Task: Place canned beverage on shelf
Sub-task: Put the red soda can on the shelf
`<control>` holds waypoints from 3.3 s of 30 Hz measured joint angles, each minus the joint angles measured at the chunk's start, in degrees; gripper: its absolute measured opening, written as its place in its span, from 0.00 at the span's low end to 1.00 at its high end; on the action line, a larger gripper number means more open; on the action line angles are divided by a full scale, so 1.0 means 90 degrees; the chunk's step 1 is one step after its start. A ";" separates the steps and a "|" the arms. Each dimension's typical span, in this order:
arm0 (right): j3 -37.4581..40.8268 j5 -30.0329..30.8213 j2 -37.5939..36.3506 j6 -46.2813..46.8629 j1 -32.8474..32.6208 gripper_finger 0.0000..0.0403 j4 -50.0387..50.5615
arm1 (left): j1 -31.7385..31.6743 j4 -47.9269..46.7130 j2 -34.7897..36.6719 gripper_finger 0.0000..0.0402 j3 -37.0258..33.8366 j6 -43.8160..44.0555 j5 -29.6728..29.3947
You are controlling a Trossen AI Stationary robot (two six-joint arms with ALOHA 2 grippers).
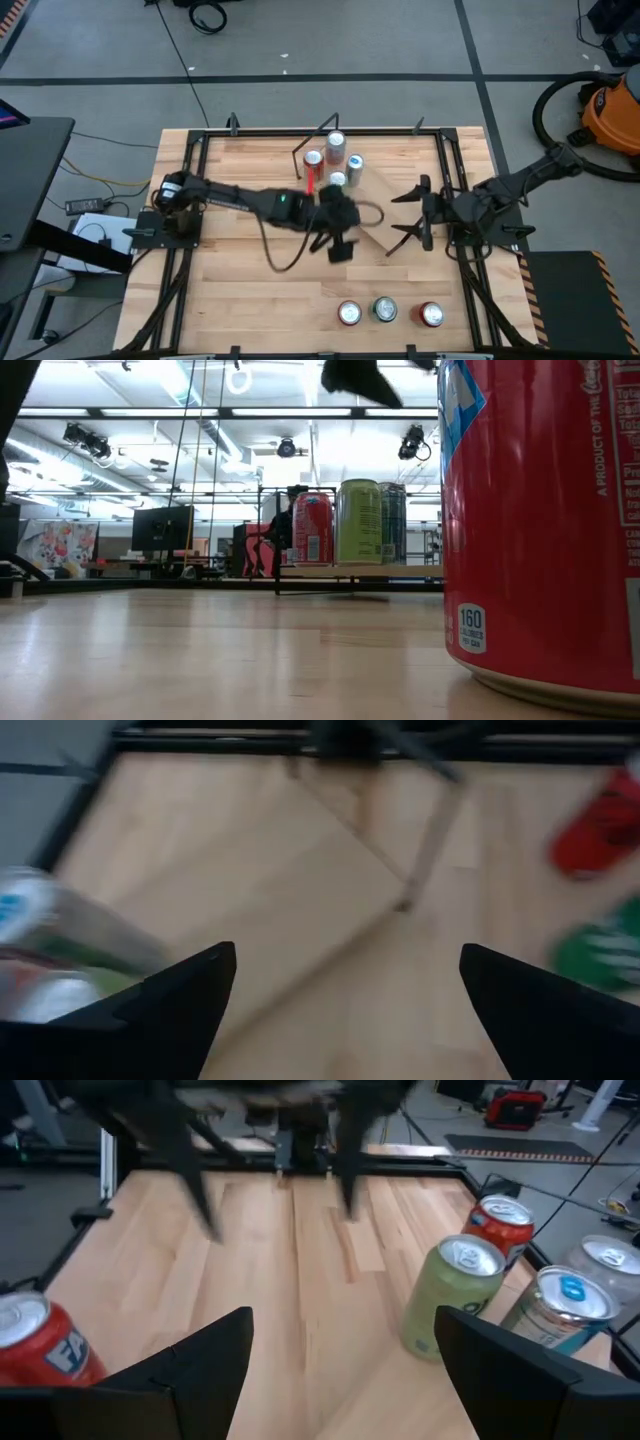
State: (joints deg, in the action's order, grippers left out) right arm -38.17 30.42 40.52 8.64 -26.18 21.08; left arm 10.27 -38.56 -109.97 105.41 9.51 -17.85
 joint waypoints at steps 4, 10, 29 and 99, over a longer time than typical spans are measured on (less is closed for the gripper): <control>0.0000 0.0250 0.0267 -0.0125 -0.0169 0.80 -0.0151 | 0.0585 -0.0105 0.0000 0.99 0.0002 0.0528 0.0159; -0.0137 0.0350 0.0307 -0.0258 -0.0206 0.80 -0.0367 | 0.1406 0.0264 -0.0102 0.99 0.0015 0.1422 -0.0031; -0.1589 0.0605 0.2766 0.1632 -0.1642 0.80 0.0631 | 0.2482 -0.0356 -0.0464 0.98 0.0012 0.0332 -0.2222; -0.3518 -0.3529 0.7105 0.7615 -0.3436 0.81 0.3973 | 0.3345 -0.0353 -0.0107 0.75 -0.0908 0.0475 -0.3484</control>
State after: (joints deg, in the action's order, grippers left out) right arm -69.84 -1.33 104.47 77.18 -57.10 56.84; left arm 40.38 -41.74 -110.93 97.23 13.78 -49.21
